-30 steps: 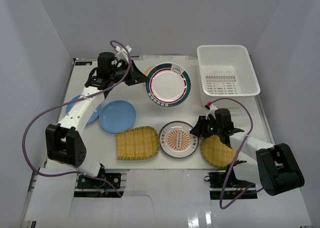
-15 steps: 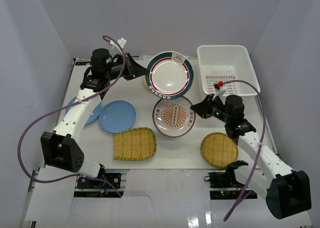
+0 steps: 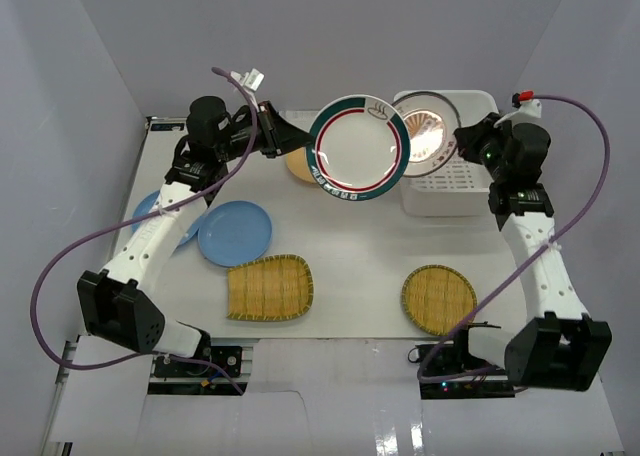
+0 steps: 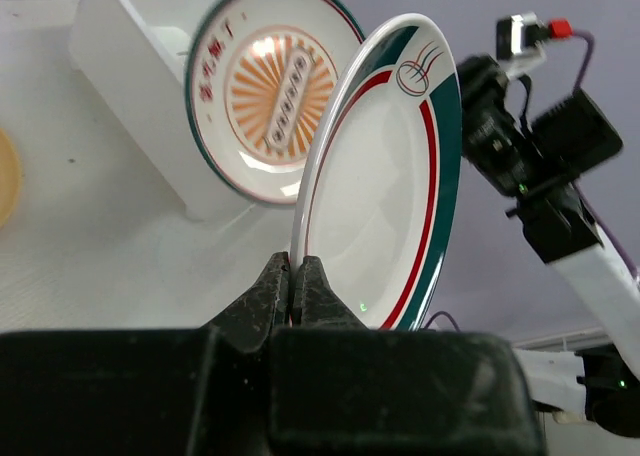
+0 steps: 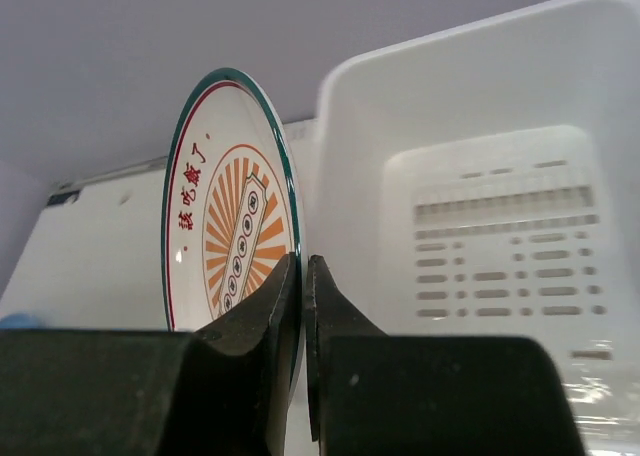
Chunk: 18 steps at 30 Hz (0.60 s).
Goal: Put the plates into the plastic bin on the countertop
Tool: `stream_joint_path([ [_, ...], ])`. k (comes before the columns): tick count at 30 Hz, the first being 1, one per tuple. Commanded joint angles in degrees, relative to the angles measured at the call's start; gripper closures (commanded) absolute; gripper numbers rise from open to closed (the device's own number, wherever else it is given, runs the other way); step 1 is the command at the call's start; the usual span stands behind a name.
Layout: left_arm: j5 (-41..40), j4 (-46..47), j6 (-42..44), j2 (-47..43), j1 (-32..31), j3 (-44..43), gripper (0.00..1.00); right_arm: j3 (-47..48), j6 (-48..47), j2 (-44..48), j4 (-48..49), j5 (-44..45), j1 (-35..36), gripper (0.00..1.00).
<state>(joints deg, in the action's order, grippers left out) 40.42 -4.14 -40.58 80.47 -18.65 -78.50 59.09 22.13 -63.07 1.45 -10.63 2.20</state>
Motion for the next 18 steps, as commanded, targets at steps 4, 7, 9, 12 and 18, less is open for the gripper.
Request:
stream_joint_path([
  [4,-2.7,3.7,-1.6,4.9,-5.3,-5.1,1.00,7.3,3.4,-13.3,5.4,16.5,-8.0,0.92],
  [7,-3.9,3.6,-1.6,9.6,-6.7,-7.5,1.00,8.6,1.0,-19.9,5.1,19.7,-8.1,0.92],
  [9,-4.3,3.7,-2.2,12.9,-6.8,-9.3,1.00,8.2,0.5,-23.4,5.0,19.4,-7.9,0.92],
  [12,-7.7,5.3,-2.2,16.9,-7.4,-11.2,1.00,7.0,0.0,-26.7,5.3,18.7,-6.9,0.92],
  [18,-9.7,1.4,-2.2,27.3,-10.0,-23.0,1.00,4.5,-1.0,-26.6,4.4,26.6,-4.4,0.92],
])
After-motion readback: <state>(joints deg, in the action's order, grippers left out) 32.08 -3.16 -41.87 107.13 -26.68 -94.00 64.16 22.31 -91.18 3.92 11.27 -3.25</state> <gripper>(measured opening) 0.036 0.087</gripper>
